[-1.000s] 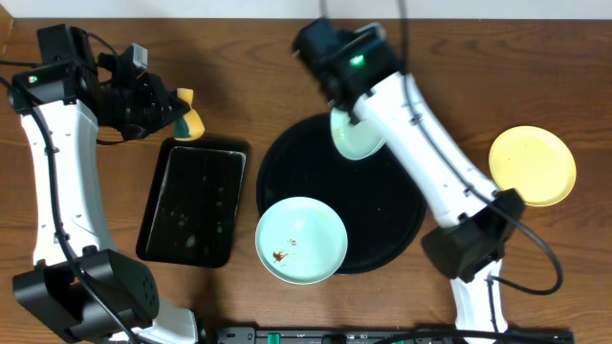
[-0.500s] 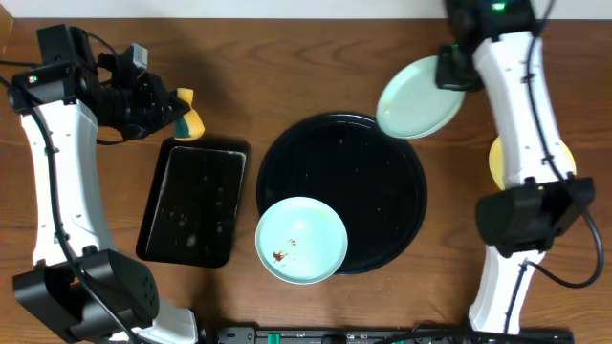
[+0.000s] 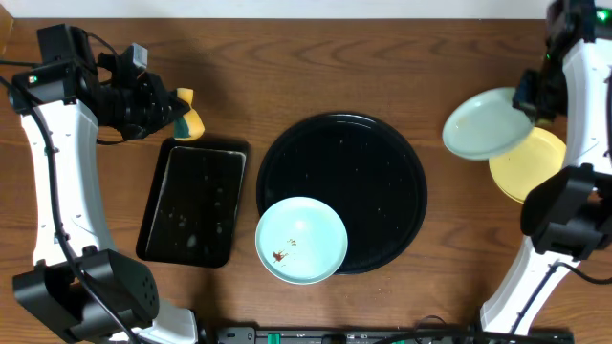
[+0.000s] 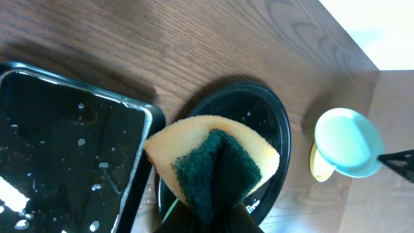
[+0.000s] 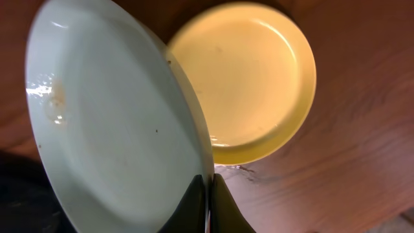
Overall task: Clean dirty plates on tray and stack at the side
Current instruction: 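Carry the blue plate right and lower it onto the yellow plate, then release the blue plate on the stack and open the right gripper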
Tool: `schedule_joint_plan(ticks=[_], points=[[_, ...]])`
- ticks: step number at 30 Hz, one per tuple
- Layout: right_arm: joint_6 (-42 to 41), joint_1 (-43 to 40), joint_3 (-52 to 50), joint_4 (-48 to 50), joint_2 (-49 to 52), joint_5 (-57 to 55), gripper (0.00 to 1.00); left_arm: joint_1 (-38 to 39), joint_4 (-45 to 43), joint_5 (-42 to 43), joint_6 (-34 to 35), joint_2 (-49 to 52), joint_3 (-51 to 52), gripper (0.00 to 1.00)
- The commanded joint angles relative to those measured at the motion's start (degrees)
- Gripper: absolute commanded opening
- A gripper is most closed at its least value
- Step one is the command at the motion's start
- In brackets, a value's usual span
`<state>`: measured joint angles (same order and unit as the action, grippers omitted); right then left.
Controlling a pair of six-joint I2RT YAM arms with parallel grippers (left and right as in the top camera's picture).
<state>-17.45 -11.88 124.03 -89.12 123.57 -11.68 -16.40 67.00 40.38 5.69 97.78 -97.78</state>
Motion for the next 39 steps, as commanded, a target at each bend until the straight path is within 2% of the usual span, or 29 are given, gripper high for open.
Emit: schedule_joint_plan(ticks=[1,9,19,28,39], points=[[0.8,-2.3,-5.1,1.5,-1.7,0.9,0.02,-0.2,0.0,1.0,-1.2,0.0,-0.7,0.07],[0.7,-8.2,-17.9,8.3,-1.7,1.9,0.02,-0.2,0.0,1.0,-1.2,0.0,-0.7,0.07],[-0.2,-16.8,-26.9,15.2,-1.7,5.1,0.01,-0.1,0.0,1.0,-1.2,0.0,0.5,0.08],[-1.4,-20.9,-28.3,16.4,-1.7,5.1,0.02,-0.1,-0.2,1.0,-1.2,0.2,0.9,0.07],[-0.9,-21.0,-28.3,17.2,-1.7,7.3,0.02,0.3,-0.4,1.0,-1.2,0.3,0.9,0.08]])
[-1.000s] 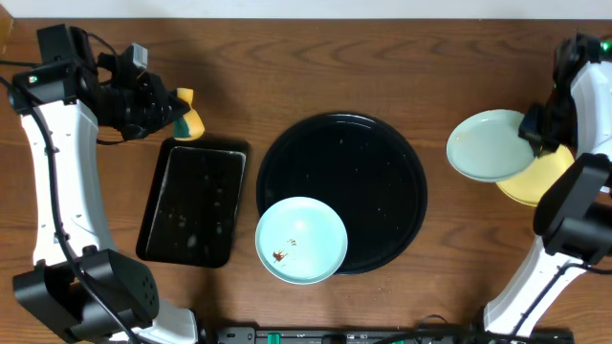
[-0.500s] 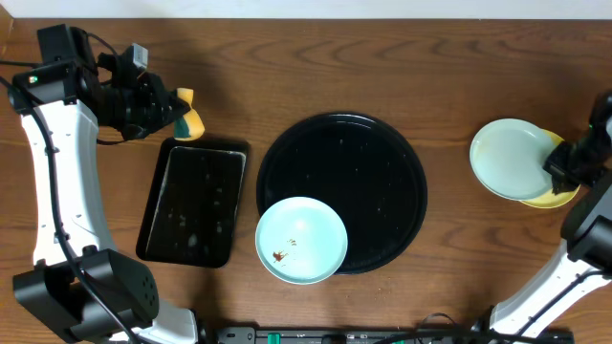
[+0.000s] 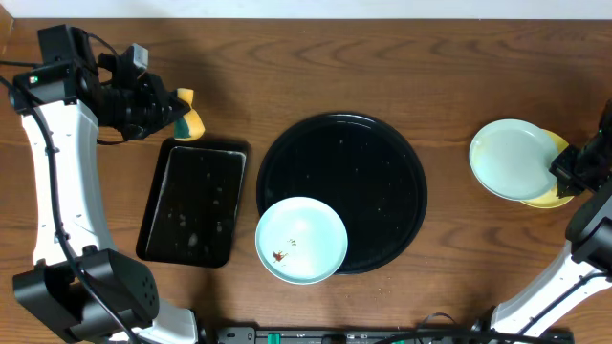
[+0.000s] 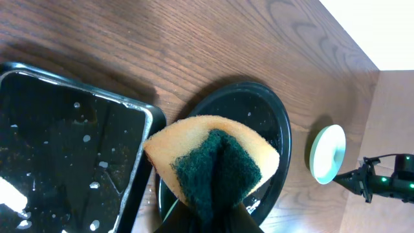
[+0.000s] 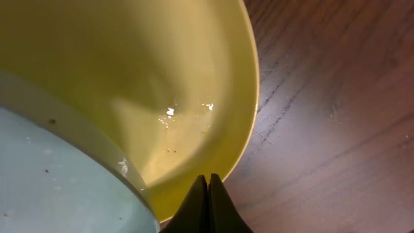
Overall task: Clean dirty plates on tray and stack at the side
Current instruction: 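Release the blue plate on the stack and open the right gripper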
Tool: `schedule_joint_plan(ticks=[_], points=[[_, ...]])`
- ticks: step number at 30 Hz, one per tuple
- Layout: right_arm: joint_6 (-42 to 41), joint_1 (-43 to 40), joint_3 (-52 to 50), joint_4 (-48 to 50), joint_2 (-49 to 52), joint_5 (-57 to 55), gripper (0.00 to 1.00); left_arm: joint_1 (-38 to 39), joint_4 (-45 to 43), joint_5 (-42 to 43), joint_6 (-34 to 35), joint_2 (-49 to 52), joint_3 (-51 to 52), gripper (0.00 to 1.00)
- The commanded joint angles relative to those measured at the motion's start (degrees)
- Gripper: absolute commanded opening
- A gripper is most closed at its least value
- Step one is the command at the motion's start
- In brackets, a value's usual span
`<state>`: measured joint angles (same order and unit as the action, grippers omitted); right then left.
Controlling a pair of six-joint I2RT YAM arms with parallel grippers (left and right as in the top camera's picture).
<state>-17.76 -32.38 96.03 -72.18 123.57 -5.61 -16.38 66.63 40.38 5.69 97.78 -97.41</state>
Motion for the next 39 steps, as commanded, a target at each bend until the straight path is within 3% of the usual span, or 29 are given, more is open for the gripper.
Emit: schedule_joint_plan(ticks=[1,8,18,24,29,30,33,35,36,39], points=[[-0.6,-0.5,-0.3,0.3,-1.7,1.2,0.02,0.5,-0.1,1.0,-1.2,0.3,0.6,0.07],[0.1,-0.7,0.6,0.4,-1.7,1.1,0.02,3.1,-1.6,1.0,-1.1,0.3,0.6,0.07],[-1.6,-2.1,14.0,-9.7,-1.8,-1.6,0.02,5.2,-1.8,-1.2,0.5,1.8,0.6,0.07],[9.9,-0.7,18.4,-10.5,-1.8,12.3,0.01,5.3,-2.7,-1.2,0.6,2.1,0.6,0.08],[11.4,2.3,11.6,-6.7,-1.6,15.7,0.01,5.3,-2.9,-1.2,0.6,2.2,0.6,0.08],[11.4,3.0,9.5,-5.2,-1.6,16.1,0.02,5.3,-2.9,-1.2,0.6,2.2,0.6,0.08],[11.1,4.7,3.5,-0.5,-1.6,16.7,0.3,5.3,-2.8,-1.2,0.6,2.2,0.6,0.08],[10.5,5.4,0.1,2.1,-1.6,16.6,0.07,5.3,-2.8,-1.1,0.6,2.2,0.6,0.07],[10.3,5.5,-1.1,3.0,-1.6,16.7,0.01,5.3,-2.8,-1.1,0.6,2.2,0.6,0.07],[9.5,5.4,-3.0,4.3,-1.6,16.6,0.01,5.3,-2.8,-1.1,0.8,2.2,0.6,0.07]])
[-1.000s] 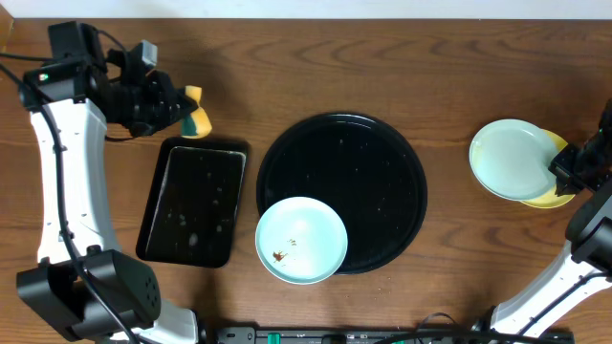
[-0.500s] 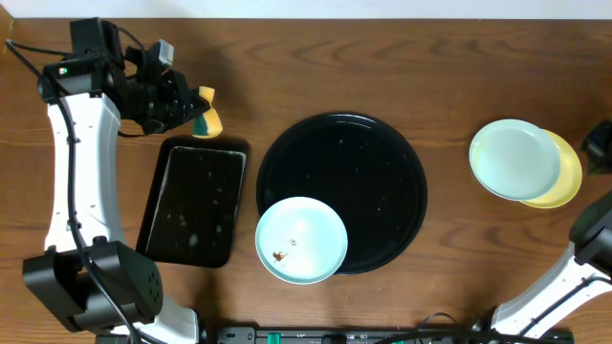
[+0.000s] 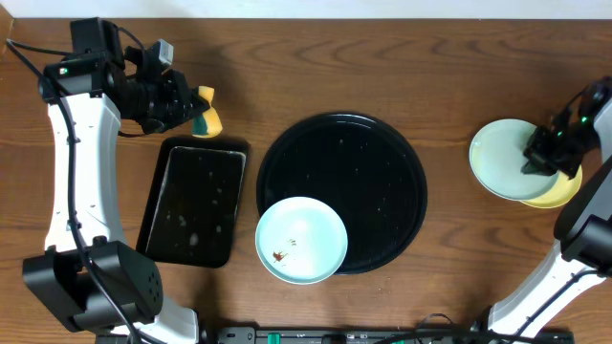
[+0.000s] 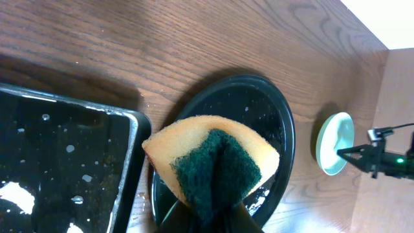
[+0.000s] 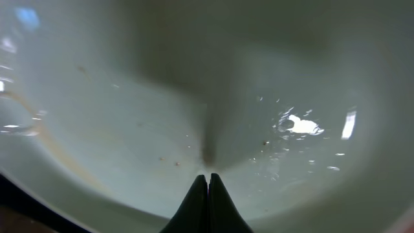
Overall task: Clean dirty plates on tray and stack at the side
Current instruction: 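Release the blue plate on the stack and open the right gripper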
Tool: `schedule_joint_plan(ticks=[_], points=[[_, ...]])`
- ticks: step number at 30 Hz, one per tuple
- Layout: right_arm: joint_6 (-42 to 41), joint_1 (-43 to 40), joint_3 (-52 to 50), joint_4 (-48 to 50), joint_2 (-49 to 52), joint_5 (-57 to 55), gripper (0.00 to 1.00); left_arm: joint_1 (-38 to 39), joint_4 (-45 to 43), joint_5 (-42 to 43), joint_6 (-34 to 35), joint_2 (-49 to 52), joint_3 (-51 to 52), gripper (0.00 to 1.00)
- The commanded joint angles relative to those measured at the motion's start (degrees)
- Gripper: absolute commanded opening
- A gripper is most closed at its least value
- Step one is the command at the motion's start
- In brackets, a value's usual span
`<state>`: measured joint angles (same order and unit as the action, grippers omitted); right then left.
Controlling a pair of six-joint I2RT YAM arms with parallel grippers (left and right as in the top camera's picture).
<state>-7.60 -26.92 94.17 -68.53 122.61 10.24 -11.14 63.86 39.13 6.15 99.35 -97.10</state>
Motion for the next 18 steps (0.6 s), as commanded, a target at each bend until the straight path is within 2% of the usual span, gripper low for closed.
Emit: schedule_joint_plan(ticks=[1,8,13,18], points=[[-0.7,0.0,-1.2,0.6,-0.6,0.7,0.01,0.1,0.0,0.1,0.4,0.6,0.3,0.08],[-0.7,-2.1,-0.9,0.7,-0.7,-0.2,0.01,0.1,0.2,0.1,0.3,0.6,0.3,0.07],[-6.5,-4.2,-0.9,0.2,-0.7,-7.3,0.01,0.1,0.2,0.1,0.3,0.6,0.3,0.08],[-8.7,-6.5,-0.9,0.3,-0.7,-8.5,0.01,0.1,0.2,0.1,0.3,0.6,0.3,0.07]])
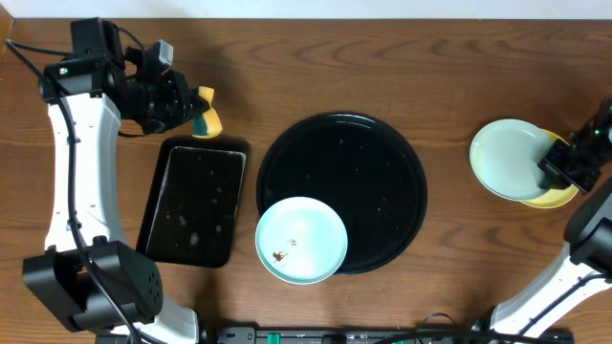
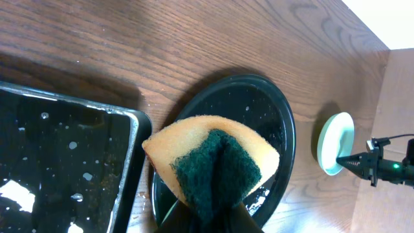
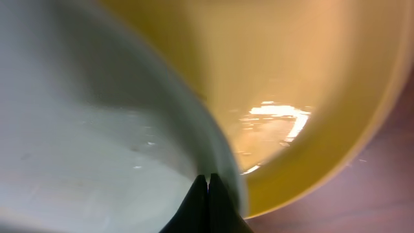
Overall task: Clean dirty plates on tray and stack at the side
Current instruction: 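Release the blue plate on the stack and open the right gripper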
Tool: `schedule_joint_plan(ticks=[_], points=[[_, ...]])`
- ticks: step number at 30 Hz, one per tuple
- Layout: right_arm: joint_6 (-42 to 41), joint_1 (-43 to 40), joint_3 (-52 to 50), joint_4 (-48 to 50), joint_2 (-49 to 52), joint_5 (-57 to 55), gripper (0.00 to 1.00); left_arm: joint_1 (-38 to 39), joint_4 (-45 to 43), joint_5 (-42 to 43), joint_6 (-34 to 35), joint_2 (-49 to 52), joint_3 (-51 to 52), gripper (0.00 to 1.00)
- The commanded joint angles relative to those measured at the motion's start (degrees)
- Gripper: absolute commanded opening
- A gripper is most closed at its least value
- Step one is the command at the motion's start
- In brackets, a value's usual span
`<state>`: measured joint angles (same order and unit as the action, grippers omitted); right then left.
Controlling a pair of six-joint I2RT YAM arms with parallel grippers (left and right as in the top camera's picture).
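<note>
A dirty pale green plate (image 1: 301,239) with red specks lies on the front left rim of the round black tray (image 1: 382,162). At the right, a second pale green plate (image 1: 507,158) rests overlapping a yellow plate (image 1: 557,195). My right gripper (image 1: 562,164) is shut, its tips (image 3: 208,180) at the green plate's (image 3: 97,129) right rim over the yellow plate (image 3: 310,77). My left gripper (image 1: 186,113) is shut on a yellow and green sponge (image 2: 213,162), held above the wood behind the rectangular tray.
A wet rectangular black tray (image 1: 194,203) lies left of the round tray. Bare wooden table (image 1: 382,57) runs along the back. The right arm's base stands at the front right corner.
My right gripper has moved from over the middle of the stacked green plate to its right rim, above the yellow plate. The left arm and sponge have not moved.
First my right gripper held the green plate tilted in the air beside the yellow plate. Then the plate lay on the yellow plate with the gripper at its edge. Later my left arm with the sponge stood slightly farther right, and the right gripper was over the plate.
</note>
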<state>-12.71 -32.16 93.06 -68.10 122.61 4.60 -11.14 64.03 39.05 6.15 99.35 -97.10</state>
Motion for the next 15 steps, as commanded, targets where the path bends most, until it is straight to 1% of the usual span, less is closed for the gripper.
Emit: schedule_joint_plan(ticks=[1,5,11,12,13,14,15], points=[[-3.9,-1.8,0.2,-0.1,-0.7,-3.2,0.01,0.1,0.0,0.2,0.3,0.6,0.3,0.07],[-7.3,-3.5,0.2,-0.5,-0.7,-6.6,0.01,0.1,-0.1,0.2,0.3,0.6,0.3,0.07],[-8.3,-5.7,0.2,-0.9,-0.7,-7.4,0.01,0.1,-0.2,0.2,0.3,0.6,0.3,0.08],[-8.3,-5.9,0.2,-0.9,-0.7,-7.4,0.04,0.1,-0.2,0.2,0.3,0.6,0.3,0.08],[-8.3,-6.1,0.2,-0.9,-0.7,-7.3,0.12,0.1,-0.2,0.2,0.3,0.6,0.3,0.08],[-8.3,-6.1,0.2,-0.9,-0.7,-6.7,0.13,0.1,-0.2,0.2,0.3,0.6,0.3,0.08],[-8.2,-6.1,0.2,-0.8,-0.7,-6.1,0.06,0.1,-0.2,0.2,0.3,0.6,0.3,0.08]])
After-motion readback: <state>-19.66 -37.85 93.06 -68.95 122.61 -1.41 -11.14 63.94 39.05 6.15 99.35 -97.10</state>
